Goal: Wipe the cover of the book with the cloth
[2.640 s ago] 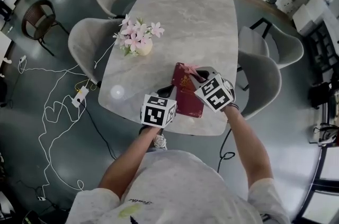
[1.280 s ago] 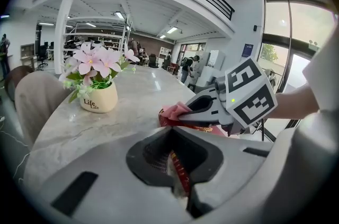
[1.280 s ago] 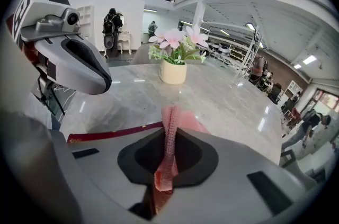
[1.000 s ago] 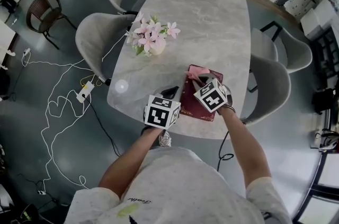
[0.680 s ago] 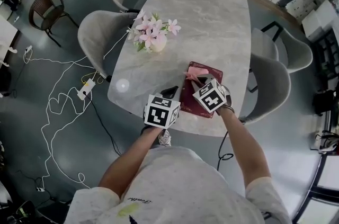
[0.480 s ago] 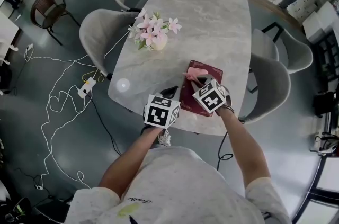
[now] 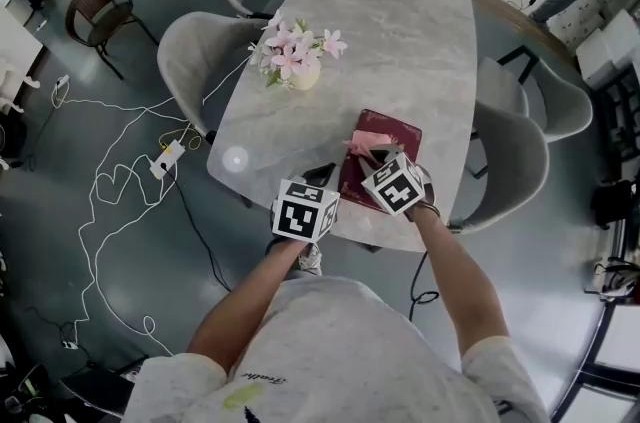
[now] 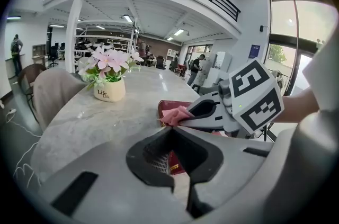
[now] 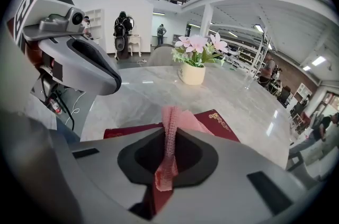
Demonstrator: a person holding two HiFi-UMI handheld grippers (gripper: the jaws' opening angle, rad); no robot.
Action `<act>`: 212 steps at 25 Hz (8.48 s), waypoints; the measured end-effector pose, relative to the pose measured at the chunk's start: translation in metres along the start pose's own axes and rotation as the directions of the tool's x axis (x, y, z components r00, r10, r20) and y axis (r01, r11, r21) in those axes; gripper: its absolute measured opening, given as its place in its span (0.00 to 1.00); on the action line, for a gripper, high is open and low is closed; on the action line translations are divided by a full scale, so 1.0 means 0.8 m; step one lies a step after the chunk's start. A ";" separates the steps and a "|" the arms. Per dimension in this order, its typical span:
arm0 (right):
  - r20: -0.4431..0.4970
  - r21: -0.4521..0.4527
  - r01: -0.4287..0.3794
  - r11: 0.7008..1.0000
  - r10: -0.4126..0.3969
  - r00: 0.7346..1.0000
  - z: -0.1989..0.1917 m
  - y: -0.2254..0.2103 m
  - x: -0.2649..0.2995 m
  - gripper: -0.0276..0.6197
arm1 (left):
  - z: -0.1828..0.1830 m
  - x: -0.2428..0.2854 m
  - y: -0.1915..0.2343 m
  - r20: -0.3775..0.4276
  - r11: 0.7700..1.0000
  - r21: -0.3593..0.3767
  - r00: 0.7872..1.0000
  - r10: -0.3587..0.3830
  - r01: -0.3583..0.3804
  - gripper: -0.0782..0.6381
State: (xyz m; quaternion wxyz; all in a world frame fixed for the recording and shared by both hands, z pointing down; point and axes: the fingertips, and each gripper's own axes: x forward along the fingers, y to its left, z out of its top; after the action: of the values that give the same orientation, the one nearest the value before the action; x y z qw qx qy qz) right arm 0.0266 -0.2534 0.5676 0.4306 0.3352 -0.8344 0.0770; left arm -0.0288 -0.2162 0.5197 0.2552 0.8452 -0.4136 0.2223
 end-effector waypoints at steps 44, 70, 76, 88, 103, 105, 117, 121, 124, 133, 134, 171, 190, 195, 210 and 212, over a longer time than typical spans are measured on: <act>0.050 -0.027 -0.111 0.993 0.112 0.992 -0.018 0.107 -0.039 0.07 | -0.048 -0.061 -0.027 0.008 0.997 -0.026 0.997 0.074 -0.073 0.12; 0.046 -0.197 -0.031 0.980 0.040 0.998 0.053 0.024 -0.083 0.07 | -0.026 -0.021 -0.016 0.042 0.998 -0.068 0.999 0.005 -0.002 0.12; 0.010 -0.236 -0.021 0.971 0.024 1.000 0.081 -0.003 -0.057 0.07 | -0.020 -0.013 0.009 0.048 0.995 -0.097 0.999 -0.007 0.012 0.12; -0.122 -0.333 -0.024 0.943 -0.018 0.992 0.110 -0.046 0.010 0.07 | -0.003 0.013 0.049 0.048 0.987 -0.105 0.992 -0.118 0.122 0.12; -0.329 -0.403 -0.121 0.907 -0.020 0.944 0.070 -0.066 0.086 0.07 | -0.002 0.044 0.061 0.009 0.962 -0.111 0.968 -0.250 0.249 0.12; -0.347 -0.398 -0.144 0.906 -0.003 0.938 0.065 -0.063 0.088 0.07 | 0.000 0.046 0.063 0.008 0.963 -0.106 0.968 -0.249 0.249 0.12; -0.380 -0.333 -0.214 0.918 0.077 0.922 0.056 -0.041 0.093 0.07 | -0.011 0.047 0.065 -0.009 0.964 -0.108 0.969 -0.246 0.244 0.12; -0.379 -0.324 -0.219 0.920 0.085 0.921 0.054 -0.035 0.088 0.07 | -0.012 0.043 0.062 -0.007 0.964 -0.106 0.970 -0.245 0.242 0.12; -0.379 -0.319 -0.224 0.921 0.093 0.921 0.052 -0.030 0.085 0.07 | -0.016 0.040 0.060 -0.006 0.964 -0.111 0.970 -0.243 0.241 0.12; -0.364 -0.326 -0.242 0.914 0.115 0.924 0.049 -0.010 0.077 0.07 | -0.026 0.033 0.055 -0.005 0.968 -0.120 0.975 -0.224 0.222 0.12; -0.365 -0.325 -0.247 0.913 0.120 0.923 0.048 -0.007 0.075 0.07 | -0.027 0.032 0.054 -0.007 0.968 -0.119 0.975 -0.222 0.219 0.12; -0.299 -0.418 -0.346 0.840 0.233 0.926 0.024 0.086 0.030 0.07 | -0.065 -0.026 0.038 0.040 0.984 -0.178 0.999 0.018 -0.011 0.12; -0.264 -0.461 -0.384 0.800 0.289 0.920 0.016 0.139 0.010 0.07 | -0.089 -0.068 0.036 0.066 0.968 -0.231 0.991 0.118 -0.100 0.12; -0.240 -0.463 -0.394 0.794 0.316 0.918 0.014 0.157 0.005 0.07 | -0.096 -0.077 0.029 0.065 0.965 -0.234 0.989 0.132 -0.114 0.12; -0.131 -0.380 -0.419 0.825 0.400 0.907 0.014 0.221 -0.045 0.07 | -0.119 -0.118 0.004 0.061 0.959 -0.234 0.982 0.178 -0.160 0.12; -0.092 -0.360 -0.414 0.836 0.410 0.908 0.017 0.226 -0.057 0.07 | -0.117 -0.126 0.002 0.068 0.957 -0.234 0.979 0.191 -0.170 0.12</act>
State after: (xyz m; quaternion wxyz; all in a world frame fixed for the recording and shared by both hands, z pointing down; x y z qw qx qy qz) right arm -0.0776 -0.0985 0.5529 0.4643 0.0599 -0.8836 0.0104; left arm -0.1017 -0.1006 0.5331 0.3096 0.7784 -0.5229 0.1578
